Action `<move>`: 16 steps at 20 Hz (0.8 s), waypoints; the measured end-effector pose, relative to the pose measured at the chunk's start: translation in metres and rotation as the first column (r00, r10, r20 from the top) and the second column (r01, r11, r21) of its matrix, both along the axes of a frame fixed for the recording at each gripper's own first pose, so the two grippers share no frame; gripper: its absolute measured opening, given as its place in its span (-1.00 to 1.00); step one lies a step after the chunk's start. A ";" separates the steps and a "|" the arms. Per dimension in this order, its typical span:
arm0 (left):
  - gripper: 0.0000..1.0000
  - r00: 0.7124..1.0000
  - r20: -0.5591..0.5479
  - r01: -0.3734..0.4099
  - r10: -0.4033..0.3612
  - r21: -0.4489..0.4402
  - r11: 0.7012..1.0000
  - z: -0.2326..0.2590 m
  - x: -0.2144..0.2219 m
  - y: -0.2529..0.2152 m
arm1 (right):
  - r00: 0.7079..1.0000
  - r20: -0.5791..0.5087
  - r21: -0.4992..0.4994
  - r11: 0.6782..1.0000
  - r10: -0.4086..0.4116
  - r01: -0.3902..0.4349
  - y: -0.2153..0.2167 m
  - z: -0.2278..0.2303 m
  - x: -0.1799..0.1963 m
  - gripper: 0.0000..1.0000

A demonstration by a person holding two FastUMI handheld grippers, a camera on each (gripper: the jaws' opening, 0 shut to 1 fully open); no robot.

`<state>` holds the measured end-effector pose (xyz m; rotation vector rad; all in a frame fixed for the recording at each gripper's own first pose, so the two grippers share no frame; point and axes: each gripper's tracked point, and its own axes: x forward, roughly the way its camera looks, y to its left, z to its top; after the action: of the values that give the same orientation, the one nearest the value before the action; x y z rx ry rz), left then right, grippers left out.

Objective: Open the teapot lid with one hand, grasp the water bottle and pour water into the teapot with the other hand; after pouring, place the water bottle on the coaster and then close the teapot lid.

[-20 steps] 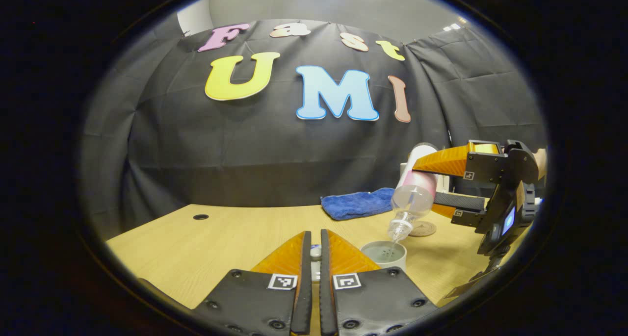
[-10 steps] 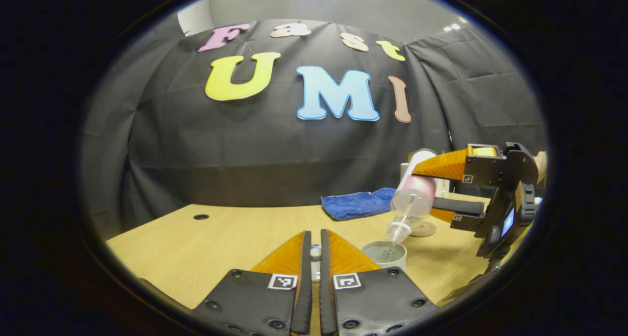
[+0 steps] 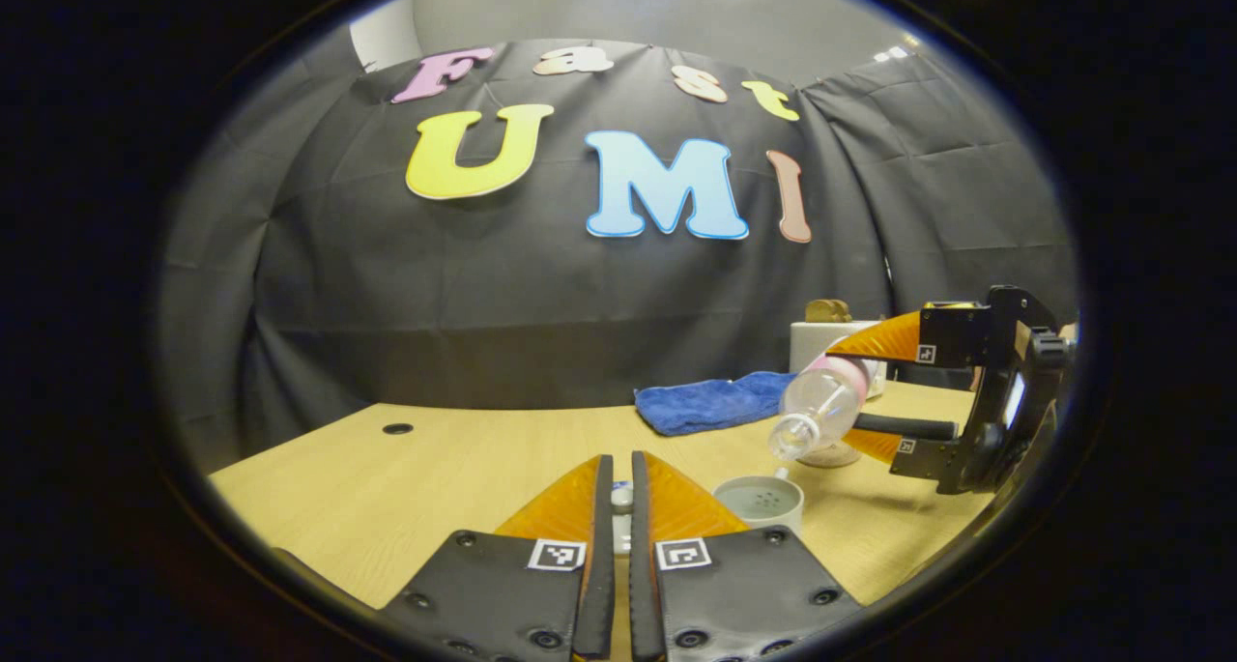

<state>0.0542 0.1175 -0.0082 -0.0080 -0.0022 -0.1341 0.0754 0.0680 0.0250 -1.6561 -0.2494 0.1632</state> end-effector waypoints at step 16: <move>-0.72 1.000 0.001 -0.002 0.002 0.001 1.000 -0.001 0.000 0.001 | 0.950 -0.311 0.532 0.834 0.028 0.149 0.006 -0.030 -0.038 0.48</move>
<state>0.0541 0.1184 -0.0090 -0.0072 -0.0030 -0.1318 0.0370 0.0736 -0.0053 -1.0384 0.0032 0.2702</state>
